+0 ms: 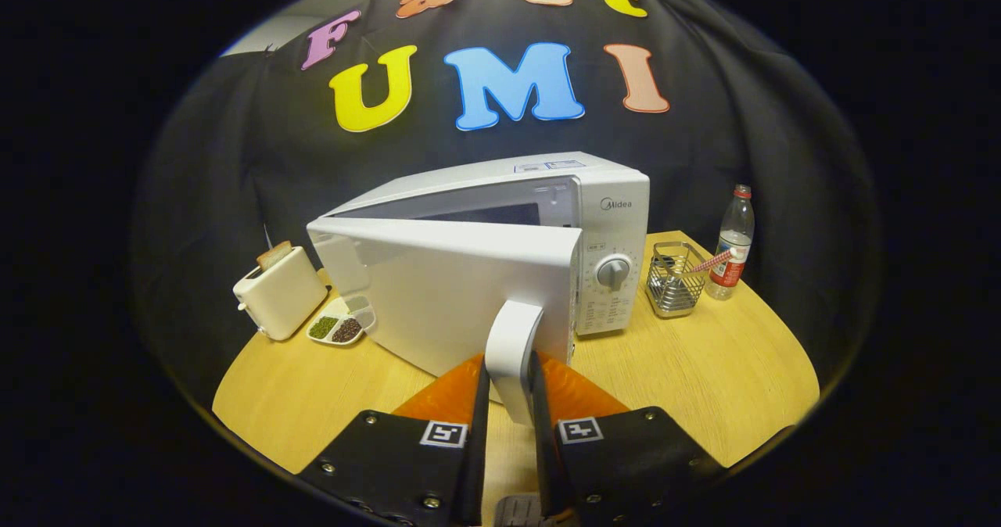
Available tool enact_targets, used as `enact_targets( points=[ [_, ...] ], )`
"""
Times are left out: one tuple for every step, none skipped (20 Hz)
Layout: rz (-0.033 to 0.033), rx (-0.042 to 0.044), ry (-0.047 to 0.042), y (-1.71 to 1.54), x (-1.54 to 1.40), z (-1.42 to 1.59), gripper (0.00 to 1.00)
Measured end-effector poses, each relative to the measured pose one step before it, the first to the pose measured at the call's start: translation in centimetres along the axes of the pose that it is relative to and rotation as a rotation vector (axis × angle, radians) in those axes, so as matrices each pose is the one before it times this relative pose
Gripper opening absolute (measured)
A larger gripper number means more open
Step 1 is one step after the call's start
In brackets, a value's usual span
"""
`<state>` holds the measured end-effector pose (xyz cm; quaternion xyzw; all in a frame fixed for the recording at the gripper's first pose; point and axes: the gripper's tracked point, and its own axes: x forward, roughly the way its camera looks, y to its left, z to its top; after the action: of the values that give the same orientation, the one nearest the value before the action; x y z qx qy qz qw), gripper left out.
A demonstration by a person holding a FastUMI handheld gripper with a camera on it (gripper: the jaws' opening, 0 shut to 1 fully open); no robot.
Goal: Open the microwave, put the food inside, and close the microwave door.
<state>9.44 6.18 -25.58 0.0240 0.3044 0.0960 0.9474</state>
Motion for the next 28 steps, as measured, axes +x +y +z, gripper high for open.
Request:
enact_targets(
  points=[
    [0.00203,-0.0052,0.00138,0.622,-0.651,-0.529,0.29],
    [0.00094,-0.00266,0.00019,0.518,-0.478,-0.235,0.29],
    [0.00232,-0.00213,-0.00132,0.593,-0.465,-0.371,0.29],
    [0.00171,-0.00028,-0.0001,0.545,-0.433,-0.228,0.29],
    [0.00136,-0.00085,-0.00091,0.566,-0.546,-0.391,0.29],
    [0.00252,-0.00222,-0.00012,0.554,-0.414,-0.296,0.29],
    [0.00416,-0.00315,-0.00074,0.739,-0.494,-0.403,0.29],
    [0.00541,-0.00366,0.00055,0.728,-0.398,-0.307,0.29],
    [0.00828,-0.00446,0.00093,0.746,-0.384,-0.423,0.29],
    [0.00714,-0.00552,0.00307,0.731,-0.257,-0.342,0.29],
    [0.00692,-0.00657,0.00353,0.721,-0.374,-0.326,0.29],
    [0.00706,-0.00403,0.0025,0.671,-0.294,-0.189,0.29],
    [0.00771,-0.00185,0.00306,0.767,-0.33,-0.365,0.29],
    [0.00546,-0.00283,0.00074,0.669,-0.25,-0.252,0.29],
    [0.0072,-0.00819,-0.0008,0.828,-0.356,-0.269,0.29],
    [0.00002,-0.0113,-0.00833,0.712,-0.362,-0.131,0.29],
    [0.0021,-0.00934,-0.00938,0.719,-0.392,-0.163,0.29],
    [0.00384,-0.00652,-0.00423,0.818,-0.336,-0.158,0.29],
    [0.00294,-0.00936,-0.00022,0.766,-0.212,-0.365,0.29],
    [0.00638,-0.006,-0.0003,0.682,-0.087,-0.191,0.29],
    [0.00801,-0.00338,0.00322,0.885,-0.094,-0.21,0.29],
    [0.00609,-0.00069,0.00369,0.735,-0.123,-0.399,0.29],
    [0.00541,-0.00585,0.00635,0.712,-0.198,-0.262,0.29],
    [0.00609,-0.01315,-0.00174,0.698,-0.23,-0.104,0.29],
    [0.009,-0.01885,-0.0008,0.879,-0.113,-0.198,0.29],
    [0.0076,-0.02081,-0.0029,0.698,-0.087,-0.048,0.29],
    [0.00369,-0.01743,-0.00024,0.486,-0.147,-0.197,0.29],
    [0.00012,-0.00758,-0.0002,0.391,-0.221,-0.104,0.29]
  ],
)
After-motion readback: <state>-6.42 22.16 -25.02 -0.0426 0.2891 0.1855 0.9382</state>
